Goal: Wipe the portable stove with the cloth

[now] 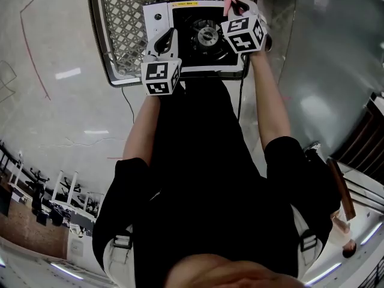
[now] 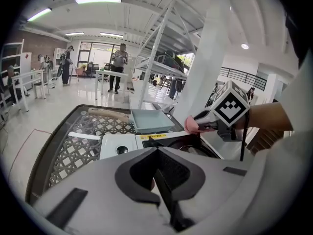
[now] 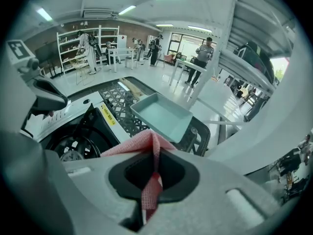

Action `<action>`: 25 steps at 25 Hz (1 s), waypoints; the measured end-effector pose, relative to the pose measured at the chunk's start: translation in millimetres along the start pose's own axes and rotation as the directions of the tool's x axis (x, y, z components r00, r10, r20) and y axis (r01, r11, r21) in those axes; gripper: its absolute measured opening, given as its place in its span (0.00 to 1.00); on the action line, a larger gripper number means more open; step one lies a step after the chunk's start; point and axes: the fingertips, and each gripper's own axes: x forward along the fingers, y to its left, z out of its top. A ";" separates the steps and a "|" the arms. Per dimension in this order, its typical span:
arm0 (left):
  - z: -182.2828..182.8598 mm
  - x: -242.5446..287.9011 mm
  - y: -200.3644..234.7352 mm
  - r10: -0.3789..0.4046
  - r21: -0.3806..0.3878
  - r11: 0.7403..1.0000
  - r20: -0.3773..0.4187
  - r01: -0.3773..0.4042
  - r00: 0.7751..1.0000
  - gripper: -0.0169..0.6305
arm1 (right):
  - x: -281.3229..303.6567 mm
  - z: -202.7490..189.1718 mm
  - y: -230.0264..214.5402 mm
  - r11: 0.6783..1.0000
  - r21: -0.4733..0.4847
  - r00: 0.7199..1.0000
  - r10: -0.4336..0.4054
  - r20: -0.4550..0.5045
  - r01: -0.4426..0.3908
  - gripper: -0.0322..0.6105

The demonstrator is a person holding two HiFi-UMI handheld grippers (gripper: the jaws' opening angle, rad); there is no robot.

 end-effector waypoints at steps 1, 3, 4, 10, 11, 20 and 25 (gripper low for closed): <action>-0.4 -0.7 2.2 0.001 -0.002 1.000 0.000 -0.001 1.000 0.02 | 0.9 1.9 3.4 1.000 -0.003 1.000 0.003 0.000 -0.003 0.06; -0.7 -2.2 6.5 0.002 -0.005 1.000 0.001 -0.002 1.000 0.02 | 2.8 6.5 10.5 1.000 -0.012 1.000 0.011 0.001 -0.011 0.06; -0.3 -3.2 8.3 0.002 -0.007 1.000 0.003 -0.002 1.000 0.02 | 3.2 9.1 13.9 1.000 -0.015 1.000 0.014 0.001 -0.014 0.06; -1.7 -9.4 20.3 0.001 -0.017 1.000 0.005 -0.001 1.000 0.02 | 5.7 20.1 32.3 0.999 -0.020 1.000 0.029 0.001 -0.029 0.06; -1.9 -10.3 22.3 0.001 -0.018 1.000 0.006 -0.001 1.000 0.02 | 6.2 21.7 34.8 0.999 -0.018 1.000 0.030 0.001 -0.030 0.06; 0.0 -20.7 39.5 -0.003 -0.024 1.000 0.008 0.003 1.000 0.02 | 6.5 37.4 51.7 0.999 -0.018 0.999 0.038 -0.003 -0.038 0.06; 0.1 -22.1 47.3 -0.009 -0.026 1.000 0.008 0.009 1.000 0.02 | 8.0 44.3 60.0 0.998 0.006 0.998 0.060 0.000 -0.060 0.06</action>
